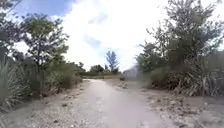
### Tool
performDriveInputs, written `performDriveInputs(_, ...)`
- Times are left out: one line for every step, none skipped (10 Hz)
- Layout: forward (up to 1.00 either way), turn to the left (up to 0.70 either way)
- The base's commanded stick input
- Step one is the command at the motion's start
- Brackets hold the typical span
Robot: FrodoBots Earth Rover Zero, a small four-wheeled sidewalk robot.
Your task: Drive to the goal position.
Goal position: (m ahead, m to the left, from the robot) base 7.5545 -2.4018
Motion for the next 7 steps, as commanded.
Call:
performDriveInputs(0.45, 0.0)
performDriveInputs(0.45, 0.0)
performDriveInputs(0.45, 0.0)
performDriveInputs(0.45, 0.0)
performDriveInputs(0.45, 0.0)
performDriveInputs(0.45, 0.0)
performDriveInputs(0.45, 0.0)
